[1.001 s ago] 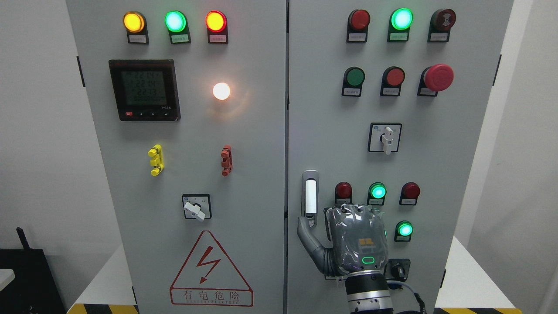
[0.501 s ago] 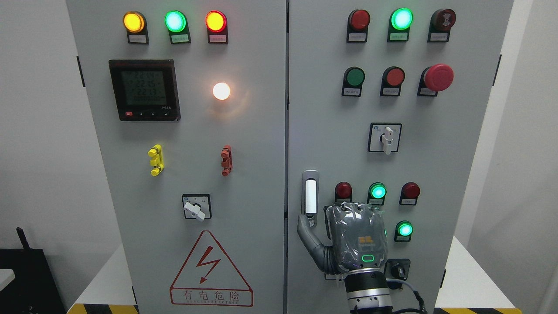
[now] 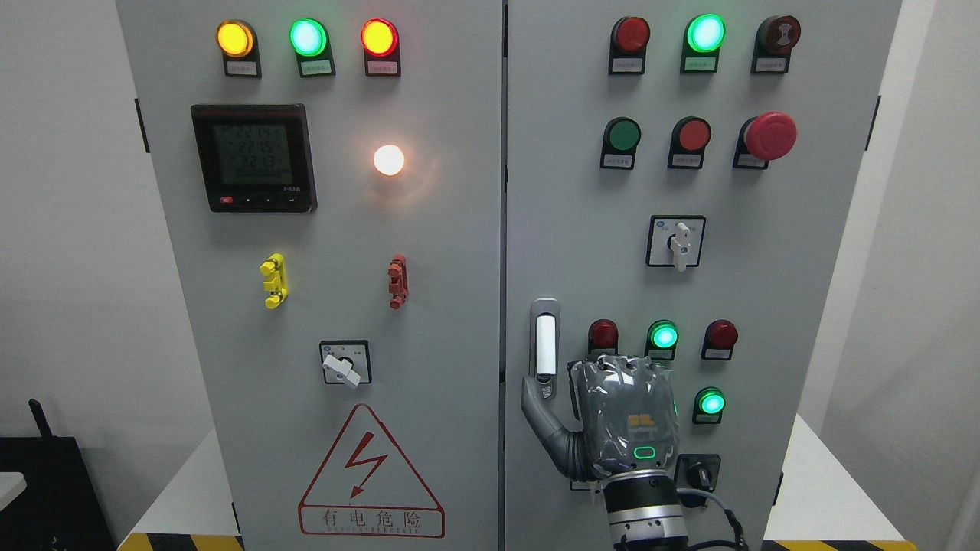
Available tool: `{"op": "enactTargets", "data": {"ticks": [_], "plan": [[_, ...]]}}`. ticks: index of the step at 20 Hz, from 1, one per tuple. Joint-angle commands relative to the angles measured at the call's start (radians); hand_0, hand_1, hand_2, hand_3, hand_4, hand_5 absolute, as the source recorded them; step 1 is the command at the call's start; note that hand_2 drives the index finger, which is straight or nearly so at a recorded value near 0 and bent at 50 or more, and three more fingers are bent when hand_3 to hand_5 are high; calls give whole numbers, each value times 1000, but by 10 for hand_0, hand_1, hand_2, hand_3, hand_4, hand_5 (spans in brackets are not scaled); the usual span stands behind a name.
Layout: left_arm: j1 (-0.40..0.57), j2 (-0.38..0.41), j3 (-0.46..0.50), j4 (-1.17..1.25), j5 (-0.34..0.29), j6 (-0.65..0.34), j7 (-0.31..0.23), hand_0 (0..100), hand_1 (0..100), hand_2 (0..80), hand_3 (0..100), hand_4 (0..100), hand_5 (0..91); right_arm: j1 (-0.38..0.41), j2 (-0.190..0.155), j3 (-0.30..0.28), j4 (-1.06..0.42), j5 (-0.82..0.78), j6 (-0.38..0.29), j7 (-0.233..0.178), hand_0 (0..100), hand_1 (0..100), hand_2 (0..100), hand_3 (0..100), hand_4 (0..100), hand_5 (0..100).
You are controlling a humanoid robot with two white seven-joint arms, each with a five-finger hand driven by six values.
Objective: Release door handle
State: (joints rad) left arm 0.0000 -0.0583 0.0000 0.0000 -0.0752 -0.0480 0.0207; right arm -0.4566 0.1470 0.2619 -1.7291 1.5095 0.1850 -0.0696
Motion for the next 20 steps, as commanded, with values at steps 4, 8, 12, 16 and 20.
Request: {"op": "enactTargets", "data": {"ticks": [4, 8, 12, 16, 20], "plan": [[-3, 0, 2, 9, 0, 0, -1, 120, 389, 0, 0, 0, 0, -2, 0, 3, 5, 0, 5, 1, 414, 33, 1000, 1000, 1000, 956], [-3, 0, 2, 9, 0, 0, -1, 120, 389, 0, 0, 0, 0, -13, 0, 5, 5, -11, 5, 1, 414, 33, 1000, 1000, 1000, 955], [-3, 0, 2, 9, 0, 0, -1, 120, 389, 0, 0, 0, 0, -13, 0, 3, 5, -14, 5, 1, 415, 32, 1000, 1000, 1000, 955], [-3, 0, 2, 9, 0, 0, -1, 120, 389, 0, 0, 0, 0, -13, 0, 5, 5, -14, 7, 1, 415, 33, 1000, 1000, 1000, 954], [-3, 0, 2, 9, 0, 0, -1, 120, 389, 0, 0, 0, 0, -11, 0, 4, 8, -14, 7, 1, 414, 35, 1000, 1000, 1000, 955]]}}
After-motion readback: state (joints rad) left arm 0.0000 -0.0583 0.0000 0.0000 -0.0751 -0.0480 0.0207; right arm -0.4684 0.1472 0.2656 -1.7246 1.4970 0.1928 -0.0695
